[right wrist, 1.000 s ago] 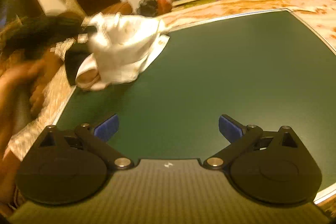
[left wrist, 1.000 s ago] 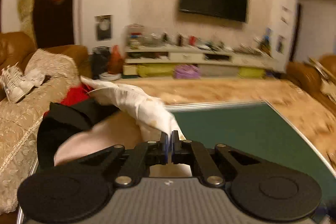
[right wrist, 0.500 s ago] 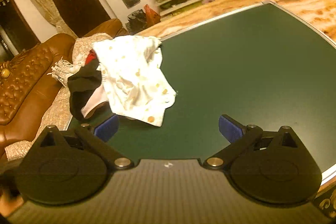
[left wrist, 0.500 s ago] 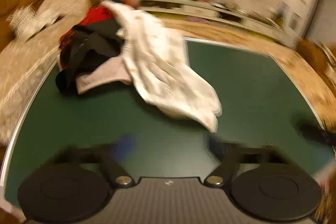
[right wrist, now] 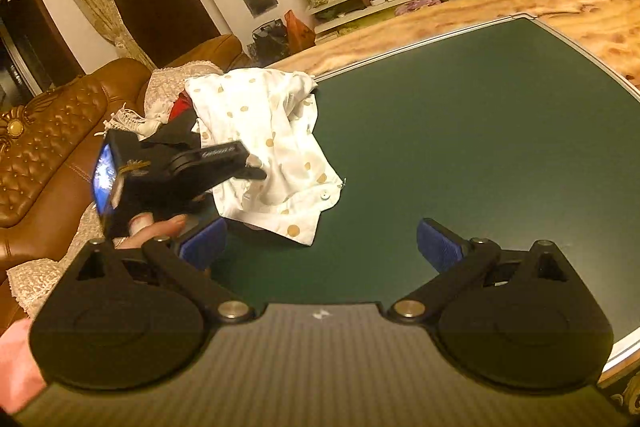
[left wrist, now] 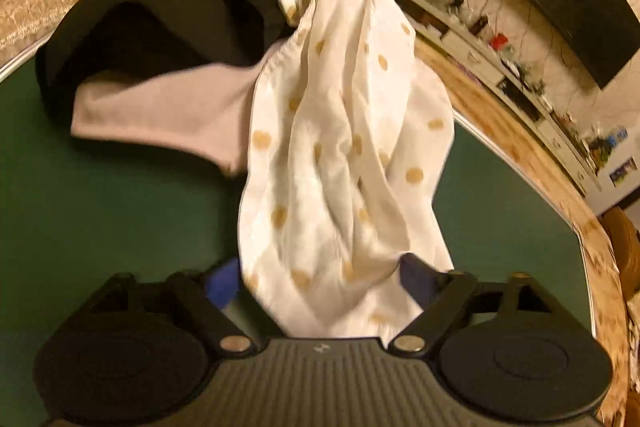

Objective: Fold clothes
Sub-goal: 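Lift the polka-dot shirt with the left tool and shake it out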

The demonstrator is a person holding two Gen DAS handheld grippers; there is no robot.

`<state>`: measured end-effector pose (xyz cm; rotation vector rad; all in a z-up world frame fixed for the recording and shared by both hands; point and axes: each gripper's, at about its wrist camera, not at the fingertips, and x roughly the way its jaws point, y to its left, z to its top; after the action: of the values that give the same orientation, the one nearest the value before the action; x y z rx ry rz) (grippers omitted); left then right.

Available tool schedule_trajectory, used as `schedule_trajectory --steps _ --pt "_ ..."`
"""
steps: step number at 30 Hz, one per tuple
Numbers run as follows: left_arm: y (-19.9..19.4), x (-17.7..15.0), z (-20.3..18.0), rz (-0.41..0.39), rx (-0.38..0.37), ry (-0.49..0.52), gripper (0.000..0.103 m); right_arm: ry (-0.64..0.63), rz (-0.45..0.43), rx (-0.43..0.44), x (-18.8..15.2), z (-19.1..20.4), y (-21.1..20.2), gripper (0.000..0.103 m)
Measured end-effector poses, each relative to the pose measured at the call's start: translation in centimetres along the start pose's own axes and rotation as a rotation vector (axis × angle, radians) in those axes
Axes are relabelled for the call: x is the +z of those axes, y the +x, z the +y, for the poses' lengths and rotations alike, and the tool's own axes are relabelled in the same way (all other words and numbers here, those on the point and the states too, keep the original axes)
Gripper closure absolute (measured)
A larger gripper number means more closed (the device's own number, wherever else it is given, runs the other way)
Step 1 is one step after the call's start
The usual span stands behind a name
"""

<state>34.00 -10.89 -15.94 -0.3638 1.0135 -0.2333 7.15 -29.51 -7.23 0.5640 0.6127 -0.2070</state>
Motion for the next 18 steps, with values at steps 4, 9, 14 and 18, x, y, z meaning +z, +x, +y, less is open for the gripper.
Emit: schedule_trajectory --steps 4,9,14,18 --pt "1.0 1.6 -0.7 0.018 0.046 -0.025 0.095 -0.002 0.002 0.007 0.0 0.0 0.1 0.000" --pt "-6.7 5.6 -6.5 -0.157 0.003 0.156 0.097 0.004 0.001 0.011 0.1 -0.5 0.0 0.000" --pt "-19.9 11.7 -14.6 -0.377 -0.031 0.299 0.097 0.002 -0.006 0.009 0.2 -0.7 -0.1 0.000" --pt "-29.6 16.4 -21.0 -0.510 -0.012 0.321 0.097 -0.026 -0.014 0.007 0.2 -0.1 -0.1 0.000"
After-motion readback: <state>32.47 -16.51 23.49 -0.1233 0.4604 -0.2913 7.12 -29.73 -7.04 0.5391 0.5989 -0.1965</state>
